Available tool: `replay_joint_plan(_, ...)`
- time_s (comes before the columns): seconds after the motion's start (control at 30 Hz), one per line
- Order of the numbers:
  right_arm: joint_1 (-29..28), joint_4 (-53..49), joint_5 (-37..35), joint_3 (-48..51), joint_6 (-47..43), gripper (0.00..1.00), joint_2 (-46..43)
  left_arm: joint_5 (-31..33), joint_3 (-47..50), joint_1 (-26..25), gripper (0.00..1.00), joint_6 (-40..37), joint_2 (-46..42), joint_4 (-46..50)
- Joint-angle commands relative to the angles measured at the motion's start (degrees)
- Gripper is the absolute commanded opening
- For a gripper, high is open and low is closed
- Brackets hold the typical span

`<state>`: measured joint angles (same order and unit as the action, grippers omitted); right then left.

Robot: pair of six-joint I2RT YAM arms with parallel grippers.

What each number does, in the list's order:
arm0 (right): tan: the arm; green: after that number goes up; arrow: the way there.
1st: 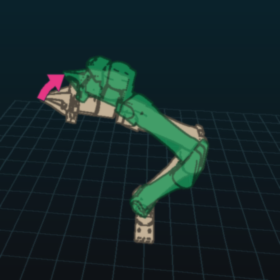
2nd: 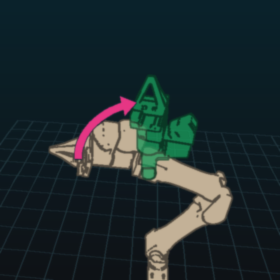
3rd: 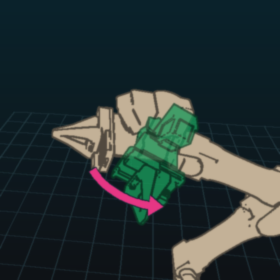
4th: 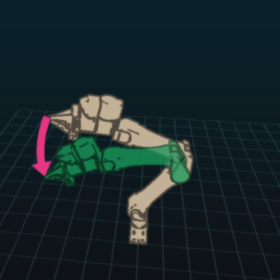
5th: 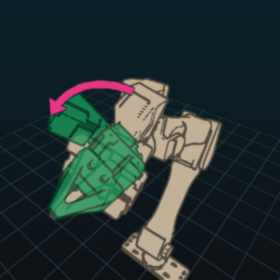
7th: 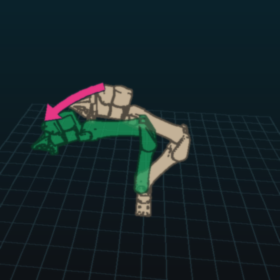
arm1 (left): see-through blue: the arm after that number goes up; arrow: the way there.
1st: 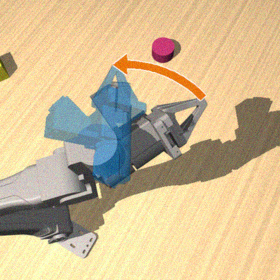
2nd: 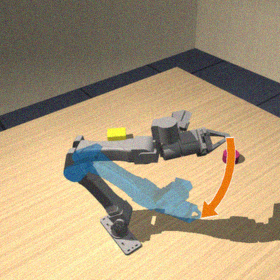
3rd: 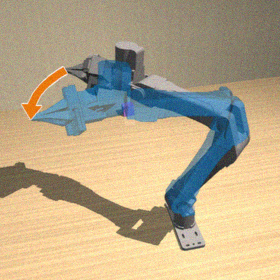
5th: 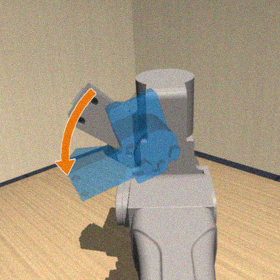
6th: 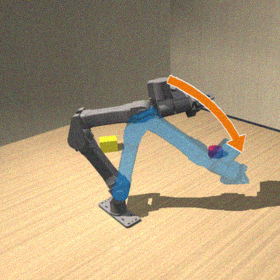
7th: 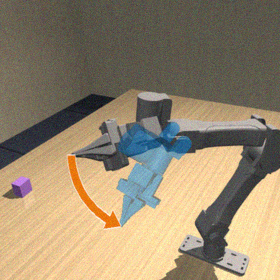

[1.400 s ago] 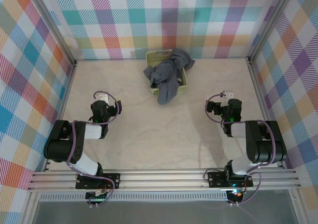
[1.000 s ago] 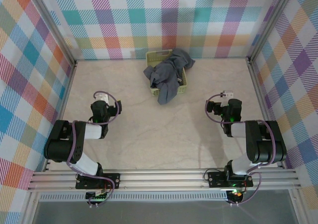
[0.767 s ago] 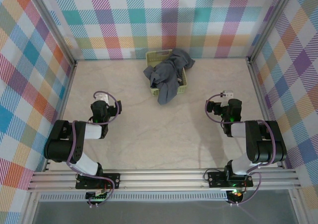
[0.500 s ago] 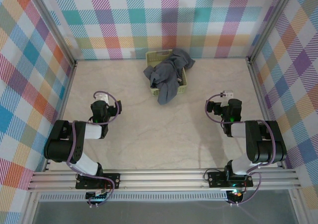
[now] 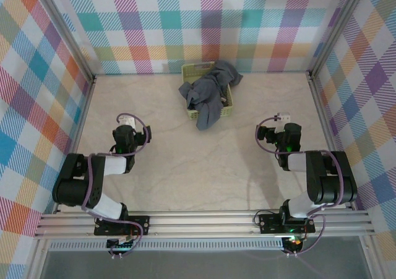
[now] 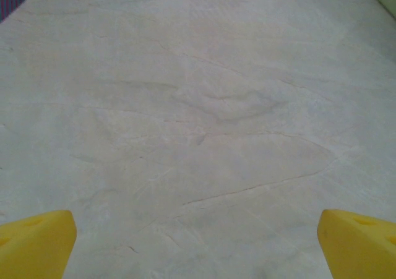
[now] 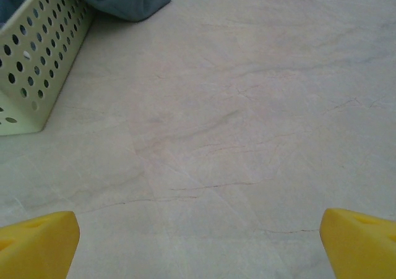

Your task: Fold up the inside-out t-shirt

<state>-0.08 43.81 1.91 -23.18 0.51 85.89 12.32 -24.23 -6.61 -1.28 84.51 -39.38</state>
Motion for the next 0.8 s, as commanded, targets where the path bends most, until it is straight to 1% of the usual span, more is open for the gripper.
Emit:
replay_joint_plan(0.0, -1.01, -2.62, 0.58, 0.41, -1.35, 1.0, -7.2, 4.9, -2.09, -2.72, 1.0, -1.07, -8.36, 7.84)
replay_joint_plan(0.03, -1.29, -5.01, 0.29, 0.19, -1.46, 1.0, -9.9, 6.1, -2.29, -3.2, 1.0, 0.19, -11.04, 9.76)
replay_joint_plan(0.1, -1.67, -11.83, 0.54, -1.35, -1.06, 1.0, -15.96, 6.36, -3.07, -3.32, 1.0, 3.7, -16.14, 14.36)
replay_joint_plan(0.2, -1.72, -25.04, 2.11, -6.47, 2.56, 1.0, -24.91, 8.21, -7.17, -3.35, 1.0, 11.98, -23.77, 25.7)
replay_joint_plan(0.23, -1.73, -30.08, 1.75, -8.93, 5.21, 1.0, -27.93, 9.36, -9.16, -3.34, 1.0, 15.18, -26.12, 30.74)
replay_joint_plan(0.33, -1.69, -45.65, -3.02, -16.42, 18.28, 1.0, -33.97, 12.93, -15.78, -3.28, 1.0, 26.61, -31.56, 47.72)
replay_joint_plan(0.37, -1.66, -50.88, -3.29, -18.07, 21.94, 1.0, -34.99, 12.36, -17.2, -3.24, 1.0, 28.36, -32.85, 51.57)
replay_joint_plan(0.4, -1.67, -53.69, -3.42, -18.72, 24.48, 1.0, -36.12, 10.83, -18.35, -3.3, 1.0, 29.71, -34.26, 54.64)
replay_joint_plan(0.47, -1.47, -57.86, -6.26, -17.51, 32.83, 1.0, -38.29, 9.83, -19.76, -3.16, 1.0, 33.4, -36.71, 62.67)
replay_joint_plan(0.5, -1.42, -57.35, -5.85, -16.35, 33.84, 1.0, -39.15, 9.8, -19.76, -3.16, 1.0, 34.98, -37.6, 64.8)
replay_joint_plan(0.53, -1.31, -55.41, -3.42, -15.11, 31.41, 1.0, -39.71, 10.25, -19.0, -3.21, 1.0, 37.08, -38.72, 66.59)
replay_joint_plan(0.57, -1.33, -54.18, -1.3, -14.55, 29.74, 1.0, -39.55, 8.86, -17.53, -2.94, 1.0, 36.96, -39.59, 66.0)
replay_joint_plan(0.63, -1.36, -54.33, 0.09, -15.59, 28.5, 1.0, -36.96, 0.38, -14.29, -2.63, 1.0, 32.82, -40.38, 60.47)
replay_joint_plan(0.67, -1.34, -55.36, 1.57, -17.51, 27.61, 1.0, -34.64, -2.67, -13.28, -2.62, 1.0, 32.14, -40.11, 59.21)
replay_joint_plan(0.73, -2.11, -56.38, 4.21, -20.88, 25.68, 1.0, -29.65, -4.11, -12.95, -2.64, 1.0, 33.02, -38.54, 59.59)
replay_joint_plan(0.77, -2.99, -56.93, 4.26, -22.64, 25.29, 1.0, -27.01, -5.67, -12.86, -2.77, 1.0, 32.47, -37.27, 58.99)
